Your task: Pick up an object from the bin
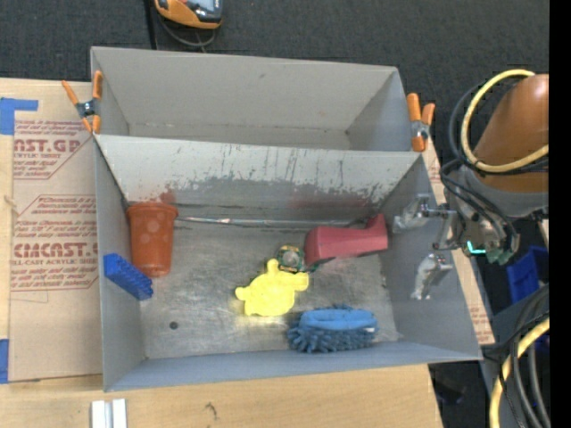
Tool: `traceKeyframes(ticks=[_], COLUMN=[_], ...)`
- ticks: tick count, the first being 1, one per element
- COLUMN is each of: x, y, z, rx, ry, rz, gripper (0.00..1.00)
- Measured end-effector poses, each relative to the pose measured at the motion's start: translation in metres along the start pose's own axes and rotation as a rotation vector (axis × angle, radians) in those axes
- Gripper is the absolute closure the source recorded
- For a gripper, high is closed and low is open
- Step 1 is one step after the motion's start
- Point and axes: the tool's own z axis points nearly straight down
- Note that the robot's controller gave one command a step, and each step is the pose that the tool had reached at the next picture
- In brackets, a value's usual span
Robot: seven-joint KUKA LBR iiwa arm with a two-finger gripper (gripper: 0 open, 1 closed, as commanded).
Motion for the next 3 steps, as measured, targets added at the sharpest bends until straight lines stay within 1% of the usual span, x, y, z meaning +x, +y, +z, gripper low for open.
traceKeyframes(ticks=[1,2,3], x=[-0.002,-0.004,0.005], y=[0.0,0.015,0.036], z=[-0.003,0.035,0.09], rx=[0.001,0.004,0.001], ry=[-0.007,-0.014,-0.01], rz=[-0.001,-0.052,-0.006], gripper=[0.0,0.0,0.0])
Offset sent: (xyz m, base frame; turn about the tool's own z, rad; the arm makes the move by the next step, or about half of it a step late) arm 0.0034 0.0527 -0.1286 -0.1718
